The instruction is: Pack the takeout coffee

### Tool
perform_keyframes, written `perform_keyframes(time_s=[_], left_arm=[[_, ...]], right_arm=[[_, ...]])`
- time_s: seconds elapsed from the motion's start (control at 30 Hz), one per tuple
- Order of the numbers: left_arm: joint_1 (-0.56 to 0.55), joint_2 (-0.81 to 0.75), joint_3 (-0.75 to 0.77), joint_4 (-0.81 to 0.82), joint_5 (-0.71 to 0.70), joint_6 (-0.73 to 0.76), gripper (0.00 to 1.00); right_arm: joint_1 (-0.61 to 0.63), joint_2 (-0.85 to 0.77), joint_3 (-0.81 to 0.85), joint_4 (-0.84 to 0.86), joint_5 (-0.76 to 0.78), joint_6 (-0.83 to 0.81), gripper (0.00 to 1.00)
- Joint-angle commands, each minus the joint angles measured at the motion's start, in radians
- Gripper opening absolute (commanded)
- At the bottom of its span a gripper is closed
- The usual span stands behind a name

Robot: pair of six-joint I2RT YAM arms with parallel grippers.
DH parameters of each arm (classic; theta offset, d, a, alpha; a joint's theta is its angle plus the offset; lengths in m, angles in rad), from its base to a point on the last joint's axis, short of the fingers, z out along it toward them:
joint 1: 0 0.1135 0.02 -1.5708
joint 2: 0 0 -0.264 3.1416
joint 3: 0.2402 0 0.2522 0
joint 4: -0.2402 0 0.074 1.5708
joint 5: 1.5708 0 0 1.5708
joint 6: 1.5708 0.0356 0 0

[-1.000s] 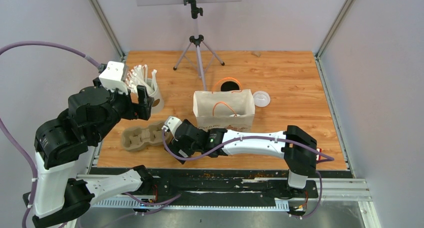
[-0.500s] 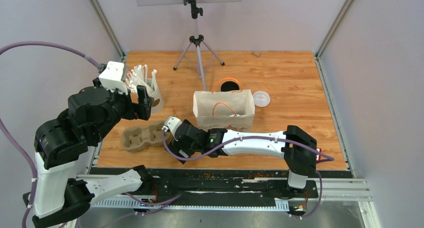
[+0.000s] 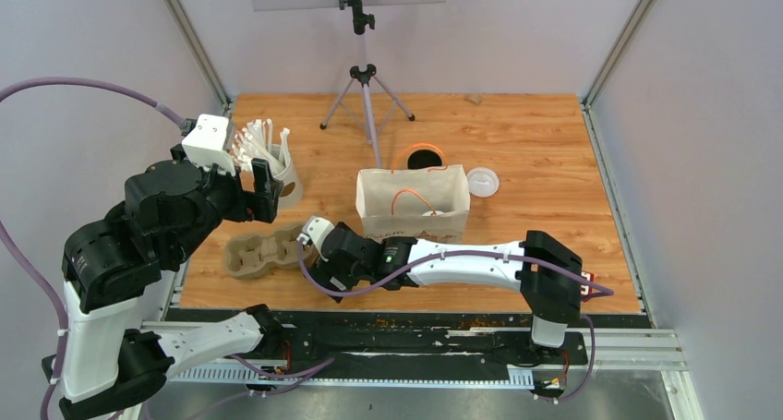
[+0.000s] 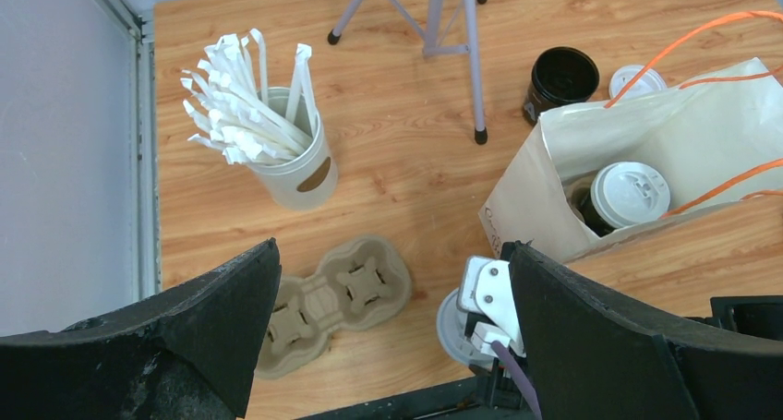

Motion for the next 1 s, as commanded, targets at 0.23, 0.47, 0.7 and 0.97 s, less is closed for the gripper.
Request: perform_keyframes(time_s=[0.23,0.47,0.7,0.97], left_arm=[[0.003,0.000,0.004,0.007,-0.010,-0.001,1.00],[0.003,0.002,-0.003,0.011,-0.009,-0.001,1.00],[0.003,0.026,0.096,-0.046,-0.080,-0.088,1.00],[0.003,0.060,0.267,-0.034,-0.035,-0.162,1.00]], right_arm=[[0.019,-0.016,0.018,0.028,0.014,-0.030,0.75],[0.019,-0.014,0.021,0.018,0.021,-0.032,0.73],[0.019,-0.087,0.038,0.012,0.007,-0.036,0.72],[0.019,-0.228,0.118,-0.039,-0.033,-0.066,0.72]])
